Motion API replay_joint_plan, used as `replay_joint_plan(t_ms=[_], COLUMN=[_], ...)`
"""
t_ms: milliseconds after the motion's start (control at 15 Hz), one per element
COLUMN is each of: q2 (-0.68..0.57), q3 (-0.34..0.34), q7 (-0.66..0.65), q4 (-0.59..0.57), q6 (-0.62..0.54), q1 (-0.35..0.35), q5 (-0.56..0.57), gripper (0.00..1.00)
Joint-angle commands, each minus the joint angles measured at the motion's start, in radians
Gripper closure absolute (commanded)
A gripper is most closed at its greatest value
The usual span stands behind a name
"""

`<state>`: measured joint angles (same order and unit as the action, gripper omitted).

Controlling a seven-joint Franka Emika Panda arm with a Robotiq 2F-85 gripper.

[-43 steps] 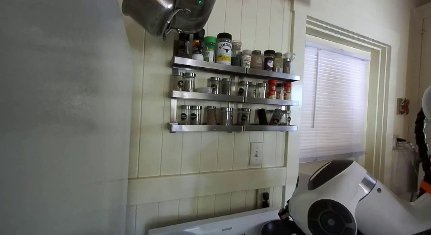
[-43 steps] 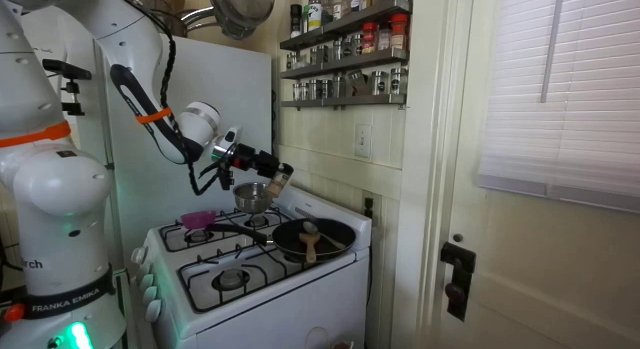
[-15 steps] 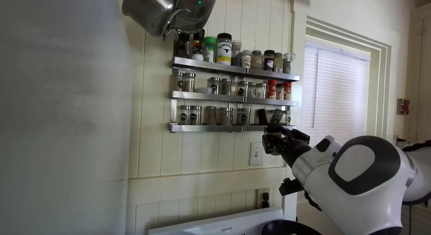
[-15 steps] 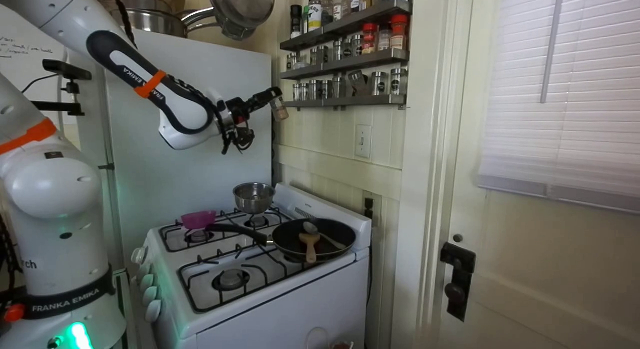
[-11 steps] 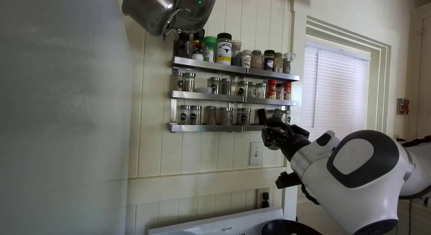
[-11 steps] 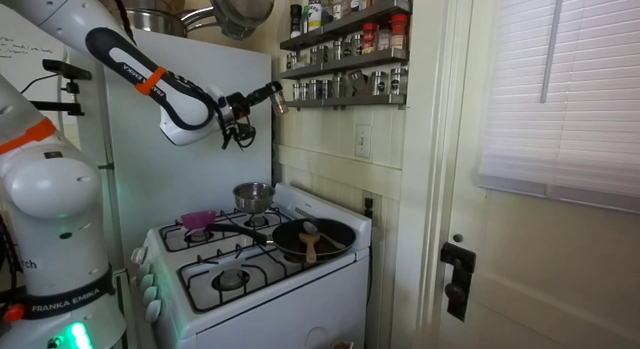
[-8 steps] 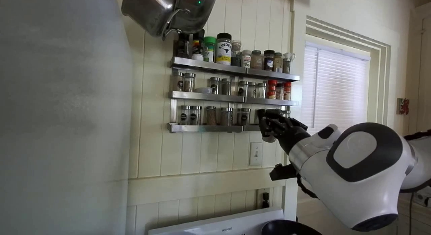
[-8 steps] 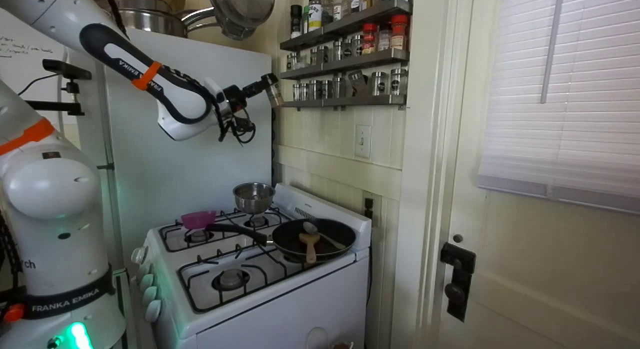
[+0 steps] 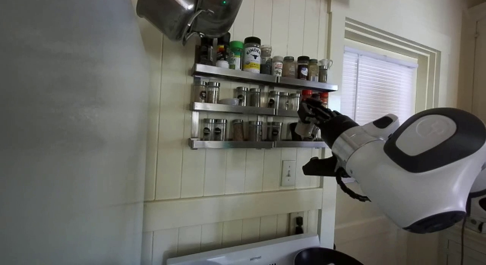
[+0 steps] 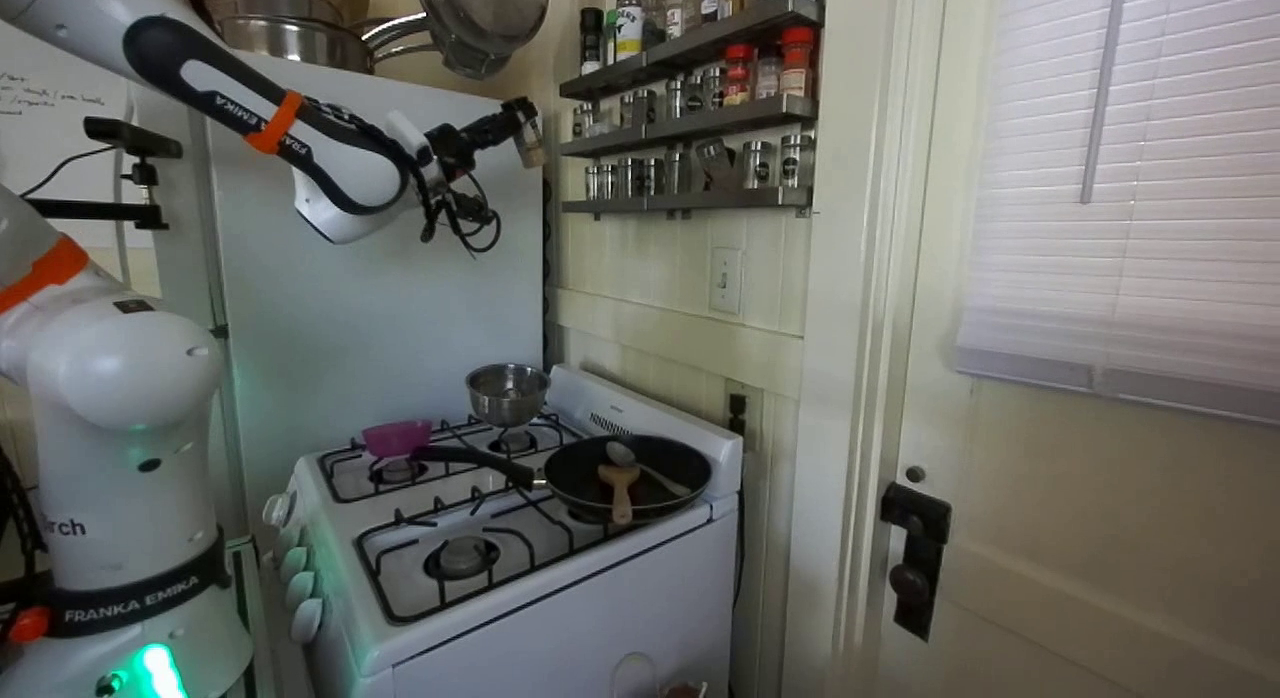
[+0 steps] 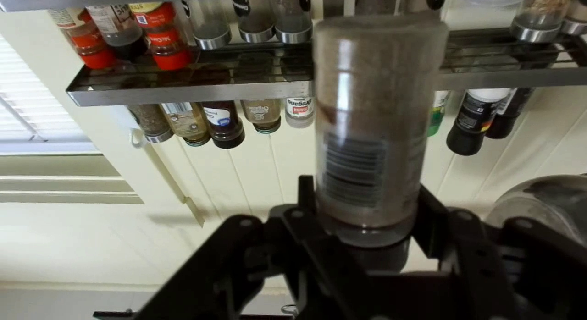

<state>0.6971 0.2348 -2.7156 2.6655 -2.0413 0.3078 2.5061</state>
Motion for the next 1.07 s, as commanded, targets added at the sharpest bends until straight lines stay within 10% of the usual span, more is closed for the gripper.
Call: replay_joint_plan(t_ms=[0, 67, 133, 1000], q2=[0.004, 0.012, 0.003, -0.047], q3=[-0.047, -0.048, -0.035, -0.274], q7=[0.021, 0.022, 0.019, 0.007], q4=[0.008, 0.013, 0.014, -0.176], q6=[0.007, 0.002, 0.011, -0.243], q1=[0.044, 0.038, 0.041, 0.015], q5=[0.006, 0.006, 0.005, -0.007], gripper=[0.50, 0.50, 0.75, 0.75])
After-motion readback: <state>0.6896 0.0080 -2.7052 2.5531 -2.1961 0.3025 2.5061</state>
